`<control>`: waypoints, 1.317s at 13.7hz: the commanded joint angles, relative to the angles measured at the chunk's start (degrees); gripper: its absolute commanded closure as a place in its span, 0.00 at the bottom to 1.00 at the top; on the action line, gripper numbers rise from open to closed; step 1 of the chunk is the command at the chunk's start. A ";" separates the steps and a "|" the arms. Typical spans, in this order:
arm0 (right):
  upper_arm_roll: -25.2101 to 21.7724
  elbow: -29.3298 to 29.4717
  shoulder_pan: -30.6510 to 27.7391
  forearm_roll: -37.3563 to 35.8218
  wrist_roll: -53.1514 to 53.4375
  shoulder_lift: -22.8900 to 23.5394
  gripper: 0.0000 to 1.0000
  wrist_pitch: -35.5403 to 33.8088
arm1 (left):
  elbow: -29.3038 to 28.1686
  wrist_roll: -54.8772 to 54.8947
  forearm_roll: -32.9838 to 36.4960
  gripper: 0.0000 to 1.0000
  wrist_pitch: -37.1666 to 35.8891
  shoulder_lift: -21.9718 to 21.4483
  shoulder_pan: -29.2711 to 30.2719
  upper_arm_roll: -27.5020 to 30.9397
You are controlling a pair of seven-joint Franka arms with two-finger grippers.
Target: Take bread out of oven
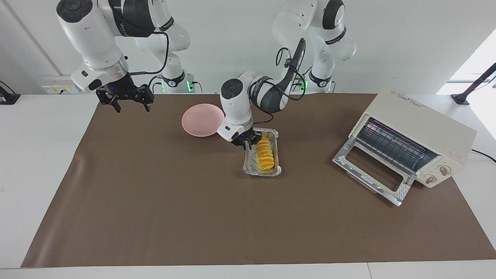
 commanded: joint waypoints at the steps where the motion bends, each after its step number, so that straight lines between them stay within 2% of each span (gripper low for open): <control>1: 0.47 -1.02 1.61 1.08 -0.24 0.75 0.00 2.64 | 1.27 -0.63 -1.19 0.00 -0.59 -2.59 0.25 1.54; 2: 0.47 -1.11 3.01 1.61 -0.33 1.89 0.00 3.43 | 1.18 -0.62 -1.28 0.00 -1.03 -6.00 1.30 2.06; 3: 0.47 -1.37 5.98 1.61 -0.24 4.25 0.00 5.52 | 1.27 -0.80 -1.28 0.00 -4.86 -10.82 5.49 2.07; 6: 0.47 -5.41 11.17 3.53 4.04 6.81 0.00 13.08 | 1.36 -0.10 -0.84 0.00 -12.44 -18.23 11.40 6.44; 8: 0.47 -4.37 15.65 5.47 11.33 10.14 0.00 14.85 | 1.36 3.13 -1.02 0.00 -17.18 -22.80 17.18 8.48; 11: 0.47 -4.01 22.16 7.40 21.69 14.45 0.00 22.31 | 1.53 9.74 -1.19 0.00 -21.41 -25.63 24.40 8.74; 13: 0.38 -1.47 26.38 7.67 30.57 18.84 0.00 24.17 | 1.45 11.40 -0.50 0.00 -26.75 -26.68 28.36 8.66; 15: 0.47 -1.81 27.28 7.76 36.30 21.22 0.00 26.63 | 1.36 18.94 -0.05 0.00 -30.99 -28.61 30.21 9.01; 18: 0.47 -4.96 27.54 12.40 40.97 23.34 0.00 32.23 | 1.18 20.99 0.04 0.00 -36.51 -30.63 30.66 9.01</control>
